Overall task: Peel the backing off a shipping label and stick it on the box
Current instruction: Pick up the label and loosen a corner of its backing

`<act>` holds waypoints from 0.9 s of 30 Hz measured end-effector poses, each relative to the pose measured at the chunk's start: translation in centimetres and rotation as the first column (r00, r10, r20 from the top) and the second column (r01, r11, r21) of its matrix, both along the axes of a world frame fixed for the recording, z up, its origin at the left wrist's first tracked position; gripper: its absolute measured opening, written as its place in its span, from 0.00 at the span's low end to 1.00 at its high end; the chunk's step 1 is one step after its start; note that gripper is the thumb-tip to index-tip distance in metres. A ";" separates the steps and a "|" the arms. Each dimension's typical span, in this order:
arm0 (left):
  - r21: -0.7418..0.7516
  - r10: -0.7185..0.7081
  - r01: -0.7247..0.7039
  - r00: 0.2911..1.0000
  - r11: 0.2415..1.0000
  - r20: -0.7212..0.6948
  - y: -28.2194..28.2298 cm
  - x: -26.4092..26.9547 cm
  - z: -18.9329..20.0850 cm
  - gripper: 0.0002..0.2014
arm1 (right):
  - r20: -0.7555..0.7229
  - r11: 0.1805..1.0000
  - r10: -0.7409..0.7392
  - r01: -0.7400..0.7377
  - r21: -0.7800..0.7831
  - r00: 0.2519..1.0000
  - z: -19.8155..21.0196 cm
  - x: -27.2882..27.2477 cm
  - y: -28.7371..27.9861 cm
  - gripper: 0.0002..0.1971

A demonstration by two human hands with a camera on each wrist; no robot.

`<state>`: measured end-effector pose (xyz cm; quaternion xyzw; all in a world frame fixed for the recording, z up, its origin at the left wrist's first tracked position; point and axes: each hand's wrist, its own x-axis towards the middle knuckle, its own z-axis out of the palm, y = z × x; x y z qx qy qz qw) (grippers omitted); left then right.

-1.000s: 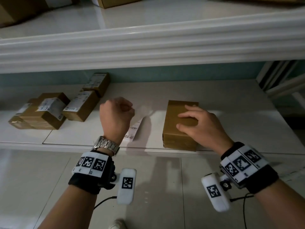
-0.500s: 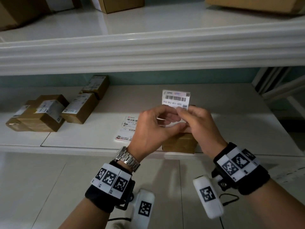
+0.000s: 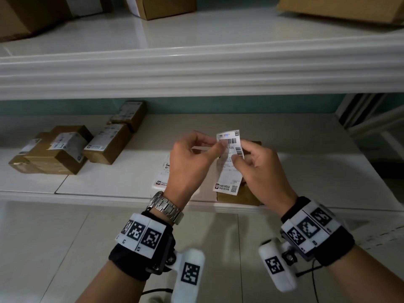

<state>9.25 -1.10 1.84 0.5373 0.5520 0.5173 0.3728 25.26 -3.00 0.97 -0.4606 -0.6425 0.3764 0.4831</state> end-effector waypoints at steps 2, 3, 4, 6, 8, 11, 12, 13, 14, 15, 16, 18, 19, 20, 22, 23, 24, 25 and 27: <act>-0.005 0.012 -0.012 0.999 1.000 0.033 0.0 -0.2 0.0 0.18 | -0.014 0.999 0.043 -0.043 -0.006 0.999 0.1 -0.1 -0.1 0.17; -0.012 0.011 -0.010 0.997 1.000 0.078 -0.1 -0.3 0.0 0.21 | -0.033 0.997 0.066 -0.067 -0.024 0.997 0.2 -0.1 -0.2 0.17; -0.026 0.001 0.002 0.991 1.000 0.133 -0.1 -0.4 0.1 0.24 | -0.055 0.995 0.087 -0.090 -0.047 0.995 0.4 -0.1 -0.3 0.16; -0.060 -0.044 0.060 0.969 0.996 0.244 -0.2 -0.6 0.4 0.25 | -0.087 0.987 0.115 -0.124 -0.101 0.990 0.7 0.0 -0.3 0.13; -0.060 -0.097 0.120 0.949 0.991 0.299 -0.3 -0.9 0.7 0.24 | -0.096 0.982 0.112 -0.125 -0.139 0.989 0.9 0.3 -0.1 0.10; -0.037 -0.146 0.165 0.941 0.986 0.306 -0.3 -1.0 0.9 0.23 | -0.152 0.982 -0.003 -0.026 -0.186 0.988 1.0 0.9 0.4 0.10; -0.036 -0.157 0.176 0.940 0.984 0.303 -0.4 -1.0 0.9 0.24 | -0.184 0.979 -0.043 0.004 -0.204 0.982 1.0 1.0 0.6 0.10; -0.039 -0.165 0.184 0.942 0.982 0.293 -0.4 -1.0 0.9 0.24 | -0.209 0.977 -0.070 0.025 -0.210 0.975 1.1 1.2 0.9 0.09; -0.042 -0.174 0.193 0.945 0.980 0.278 -0.4 -0.9 0.8 0.24 | -0.228 0.978 -0.084 0.036 -0.207 0.970 1.1 1.4 1.0 0.08; -0.045 -0.185 0.203 0.947 0.978 0.261 -0.5 -0.9 0.8 0.24 | -0.247 0.979 -0.089 0.038 -0.203 0.965 1.2 1.5 1.1 0.08; -0.046 -0.194 0.212 0.949 0.976 0.248 -0.4 -0.9 0.8 0.24 | -0.264 0.978 -0.096 0.042 -0.202 0.960 1.2 1.5 1.2 0.08; -0.044 -0.192 0.208 0.954 0.977 0.232 -0.4 -0.9 0.8 0.24 | -0.289 0.975 -0.105 0.042 -0.216 0.952 1.2 1.7 1.2 0.07; -0.043 -0.179 0.193 0.959 0.980 0.222 -0.3 -0.8 0.8 0.23 | -0.290 0.973 -0.099 0.033 -0.226 0.952 1.2 1.7 1.2 0.07; -0.038 -0.163 0.175 0.964 0.984 0.212 -0.3 -0.8 0.8 0.23 | -0.285 0.972 -0.087 0.018 -0.236 0.955 1.2 1.7 1.3 0.07; -0.018 -0.135 0.141 0.970 0.990 0.200 -0.1 -0.9 0.8 0.23 | -0.279 0.965 -0.065 -0.011 -0.262 0.958 1.1 1.7 1.3 0.07; -0.010 -0.124 0.129 0.974 0.992 0.192 0.0 -1.0 0.8 0.22 | -0.281 0.961 -0.054 -0.027 -0.276 0.958 1.2 1.7 1.3 0.07; -0.002 -0.120 0.122 0.976 0.993 0.181 0.2 -1.0 0.8 0.22 | -0.286 0.957 -0.042 -0.044 -0.288 0.957 1.3 1.7 1.3 0.07; 0.005 -0.121 0.122 0.977 0.993 0.177 0.3 -1.1 0.7 0.21 | -0.291 0.953 -0.029 -0.061 -0.295 0.956 1.4 1.7 1.2 0.07; 0.019 -0.131 0.129 0.976 0.991 0.173 0.7 -1.0 0.6 0.19 | -0.298 0.950 -0.007 -0.087 -0.300 0.955 1.5 1.7 1.0 0.08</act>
